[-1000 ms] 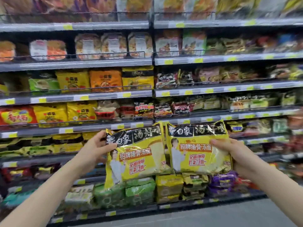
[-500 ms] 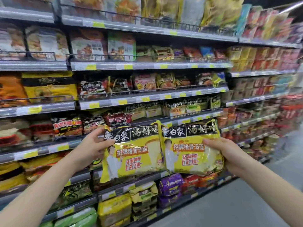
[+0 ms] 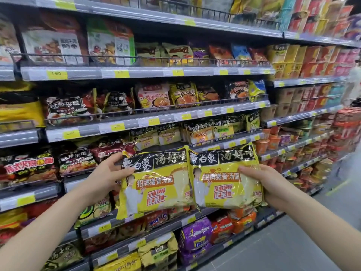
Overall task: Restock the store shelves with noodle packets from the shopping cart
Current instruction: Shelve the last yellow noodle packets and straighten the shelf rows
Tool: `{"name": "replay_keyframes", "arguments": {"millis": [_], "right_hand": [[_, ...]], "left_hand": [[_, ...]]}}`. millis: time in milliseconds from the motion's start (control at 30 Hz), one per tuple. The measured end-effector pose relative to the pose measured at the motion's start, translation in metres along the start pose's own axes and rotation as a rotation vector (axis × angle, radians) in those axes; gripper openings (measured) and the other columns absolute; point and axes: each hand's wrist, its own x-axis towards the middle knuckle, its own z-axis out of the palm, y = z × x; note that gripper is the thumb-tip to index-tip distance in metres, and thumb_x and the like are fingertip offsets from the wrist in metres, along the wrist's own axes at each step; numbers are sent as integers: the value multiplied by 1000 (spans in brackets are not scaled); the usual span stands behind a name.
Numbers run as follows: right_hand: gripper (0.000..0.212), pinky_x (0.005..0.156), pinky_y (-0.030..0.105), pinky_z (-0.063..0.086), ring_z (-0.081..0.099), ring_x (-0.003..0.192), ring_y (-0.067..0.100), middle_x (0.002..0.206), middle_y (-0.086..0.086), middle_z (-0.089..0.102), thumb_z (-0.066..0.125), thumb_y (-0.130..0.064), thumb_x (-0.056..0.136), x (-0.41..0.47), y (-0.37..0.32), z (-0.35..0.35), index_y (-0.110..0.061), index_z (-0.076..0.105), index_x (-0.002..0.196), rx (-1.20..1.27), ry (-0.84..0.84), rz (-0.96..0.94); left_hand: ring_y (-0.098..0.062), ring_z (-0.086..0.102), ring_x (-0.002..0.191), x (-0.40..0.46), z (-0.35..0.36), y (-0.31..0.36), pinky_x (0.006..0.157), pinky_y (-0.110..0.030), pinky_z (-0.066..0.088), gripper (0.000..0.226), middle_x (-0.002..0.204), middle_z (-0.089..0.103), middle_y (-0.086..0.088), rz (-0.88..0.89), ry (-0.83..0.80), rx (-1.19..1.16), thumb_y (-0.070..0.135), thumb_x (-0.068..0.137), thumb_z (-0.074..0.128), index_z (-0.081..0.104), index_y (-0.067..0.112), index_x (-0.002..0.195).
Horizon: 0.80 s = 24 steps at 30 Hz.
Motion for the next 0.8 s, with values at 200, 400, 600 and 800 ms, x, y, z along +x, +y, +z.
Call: {"name": "replay_keyframes", "arguments": {"millis": [200, 400, 600, 800], "right_hand": [[39, 96, 52, 47, 70, 94, 33, 99, 14, 74, 68, -25, 81, 101, -11, 0, -3, 63, 113, -52, -73, 14], [50, 90, 47, 51, 70, 93, 34, 99, 16, 74, 73, -26, 72, 190, -18, 12, -1, 61, 114, -54, -145, 34], [39, 82, 47, 55, 70, 90, 35, 97, 17, 74, 68, -23, 81, 247, -14, 22, 0, 63, 112, -64, -199, 71], [46, 102, 49, 41, 64, 99, 28, 97, 8, 74, 71, -25, 75, 288, -11, 40, -6, 60, 115, -49, -244, 81]], "left_hand": [[-16, 57, 74, 77, -3, -19, 60, -33, 42, 103, 106, 67, -6, -23, 105, -39, 28, 66, 79, 17, 21, 149], [-14, 57, 47, 131, -21, -25, 41, -26, 44, 121, 115, 56, -19, -77, 151, -38, 33, 49, 84, 16, 23, 149], [-18, 53, 47, 164, -30, -29, 40, -26, 40, 148, 58, 65, -9, -100, 182, -12, 51, 25, 92, 14, 23, 149], [-12, 58, 44, 188, -33, -40, 43, -24, 46, 82, 47, 64, 14, -104, 273, -1, 17, 68, 71, 28, 27, 137]]}}
